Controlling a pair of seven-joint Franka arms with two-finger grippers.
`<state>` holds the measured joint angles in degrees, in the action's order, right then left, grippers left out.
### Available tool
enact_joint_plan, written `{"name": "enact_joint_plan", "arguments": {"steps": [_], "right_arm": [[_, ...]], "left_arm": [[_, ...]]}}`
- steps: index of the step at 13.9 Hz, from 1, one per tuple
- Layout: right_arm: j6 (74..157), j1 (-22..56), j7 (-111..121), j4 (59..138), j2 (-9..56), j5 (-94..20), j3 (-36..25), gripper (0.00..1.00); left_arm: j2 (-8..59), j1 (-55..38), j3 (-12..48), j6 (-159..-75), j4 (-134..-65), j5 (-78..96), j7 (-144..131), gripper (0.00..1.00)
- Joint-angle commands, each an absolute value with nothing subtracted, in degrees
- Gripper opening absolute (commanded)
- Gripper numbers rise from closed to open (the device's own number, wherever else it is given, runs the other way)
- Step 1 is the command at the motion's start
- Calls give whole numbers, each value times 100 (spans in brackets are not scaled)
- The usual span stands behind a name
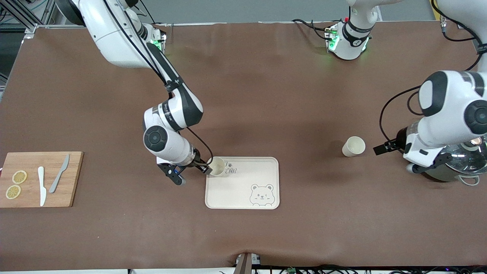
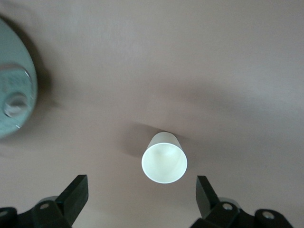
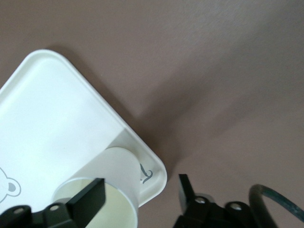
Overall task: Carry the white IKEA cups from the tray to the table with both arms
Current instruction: 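Raise the left gripper away while the right gripper lowers onto the cup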
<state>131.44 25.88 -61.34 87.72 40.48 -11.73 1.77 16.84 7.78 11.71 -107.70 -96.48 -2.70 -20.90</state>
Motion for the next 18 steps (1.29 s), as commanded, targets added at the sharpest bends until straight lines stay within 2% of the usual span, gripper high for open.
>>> {"name": "enact_joint_plan", "arguments": {"steps": [1, 2, 6, 9, 12, 13, 18], "right_arm": [[13131, 2672, -6231, 8710, 4122, -1213, 132, 14], [13096, 2646, -6223, 8701, 4105, -1213, 132, 0], [13096, 2628, -6240, 8649, 4078, -1222, 132, 0], [13087, 2602, -6310, 8640, 4052, -1213, 123, 29], [13096, 2584, -6476, 8587, 3982, -1222, 123, 46], [13070, 2575, -6591, 8491, 3964, -1222, 132, 49], [12875, 2575, -7431, 7990, 4025, -1562, 132, 52]], "left_arm": [[1697, 1027, 1195, -10259, -8967, -185, -1330, 100], [1644, 1046, 1195, -10092, -8808, -185, -1136, 100], [1144, 1046, 1178, -9739, -8648, -220, -1107, 100], [801, 1098, 1169, -9528, -8640, -264, -1099, 100], [712, 1090, 1169, -9230, -8448, -299, -1099, 100], [668, 1099, 1178, -9081, -8307, -360, -1081, 100], [282, 1011, 1187, -8649, -8358, -317, -967, 100]]}}
